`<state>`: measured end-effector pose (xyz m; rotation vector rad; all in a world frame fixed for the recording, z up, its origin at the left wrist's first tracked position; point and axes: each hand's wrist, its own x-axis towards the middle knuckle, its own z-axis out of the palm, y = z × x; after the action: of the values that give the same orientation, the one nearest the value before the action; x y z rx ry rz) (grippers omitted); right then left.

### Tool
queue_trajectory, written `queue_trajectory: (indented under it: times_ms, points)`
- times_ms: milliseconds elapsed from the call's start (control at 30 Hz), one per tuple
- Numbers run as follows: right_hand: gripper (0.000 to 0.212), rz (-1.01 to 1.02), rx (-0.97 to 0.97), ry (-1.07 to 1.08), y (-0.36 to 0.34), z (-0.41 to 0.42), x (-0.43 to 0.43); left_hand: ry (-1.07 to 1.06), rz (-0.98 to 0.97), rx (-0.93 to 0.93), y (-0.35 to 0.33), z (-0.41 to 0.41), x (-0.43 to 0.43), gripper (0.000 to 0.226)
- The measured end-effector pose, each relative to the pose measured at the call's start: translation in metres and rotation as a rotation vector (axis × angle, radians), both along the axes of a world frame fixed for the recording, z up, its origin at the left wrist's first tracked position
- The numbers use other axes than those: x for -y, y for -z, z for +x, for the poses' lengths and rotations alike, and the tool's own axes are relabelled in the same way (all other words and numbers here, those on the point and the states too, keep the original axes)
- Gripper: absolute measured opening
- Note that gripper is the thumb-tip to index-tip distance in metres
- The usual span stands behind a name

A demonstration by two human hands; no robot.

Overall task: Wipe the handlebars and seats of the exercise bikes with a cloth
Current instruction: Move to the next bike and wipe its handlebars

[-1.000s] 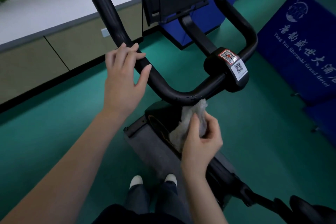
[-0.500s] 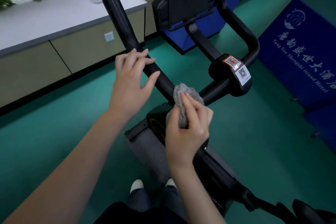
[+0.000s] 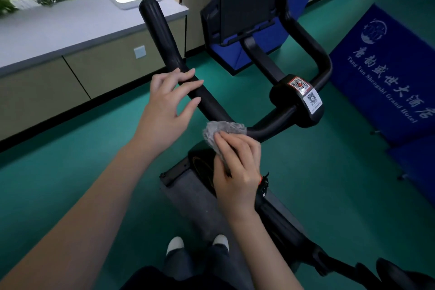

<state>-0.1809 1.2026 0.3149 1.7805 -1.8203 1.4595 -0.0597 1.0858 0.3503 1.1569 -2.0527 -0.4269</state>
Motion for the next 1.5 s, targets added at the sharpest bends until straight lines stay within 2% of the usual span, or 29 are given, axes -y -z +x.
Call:
queue_trajectory:
  times_ms: [200, 267, 333, 433, 467, 533, 700, 767, 833, 1133, 1300, 1500]
  points:
    - [0.024, -0.058, 0.115, 0.120, 0.009, -0.009, -0.019, 0.005, 0.018, -0.012, 0.001, -0.001, -0.001, 0.033]
    - [0.025, -0.060, 0.209, 0.172, 0.008, -0.006, -0.024, 0.002, 0.026, -0.017, 0.000, -0.001, -0.002, 0.034]
    - [0.022, -0.048, 0.466, 0.223, 0.002, 0.004, -0.024, -0.004, 0.032, -0.017, 0.000, -0.002, -0.003, 0.034]
    - [0.017, 0.097, 1.136, 0.283, -0.005, 0.020, -0.020, -0.006, 0.036, -0.004, 0.000, -0.004, -0.003, 0.035]
    - [0.017, 0.162, 1.302, 0.285, -0.004, 0.023, -0.018, -0.006, 0.035, 0.004, 0.000, -0.004, -0.002, 0.036]
    - [0.014, 0.266, 1.456, 0.267, -0.005, 0.028, -0.012, -0.010, 0.030, 0.017, 0.000, -0.004, -0.003, 0.036]
    - [0.014, 0.402, 1.554, 0.141, -0.019, 0.038, 0.018, -0.025, 0.026, 0.028, 0.001, -0.004, -0.003, 0.036]
    - [0.010, 0.395, 1.609, 0.107, -0.021, 0.038, 0.021, -0.022, 0.022, 0.036, 0.001, -0.004, -0.002, 0.036]
    - [0.014, 0.392, 1.667, 0.109, -0.021, 0.033, 0.019, -0.020, 0.023, 0.043, 0.001, -0.004, -0.002, 0.036]
    - [0.012, 0.297, 1.779, 0.136, -0.018, 0.007, 0.000, -0.022, 0.028, 0.032, 0.002, -0.004, -0.001, 0.037]
    - [0.007, 0.201, 1.765, 0.234, -0.016, -0.026, -0.005, -0.026, 0.036, 0.031, 0.004, -0.005, -0.001, 0.036]
    - [0.008, 0.170, 1.628, 0.269, -0.013, -0.059, 0.002, -0.028, 0.031, 0.019, 0.003, -0.006, -0.003, 0.035]
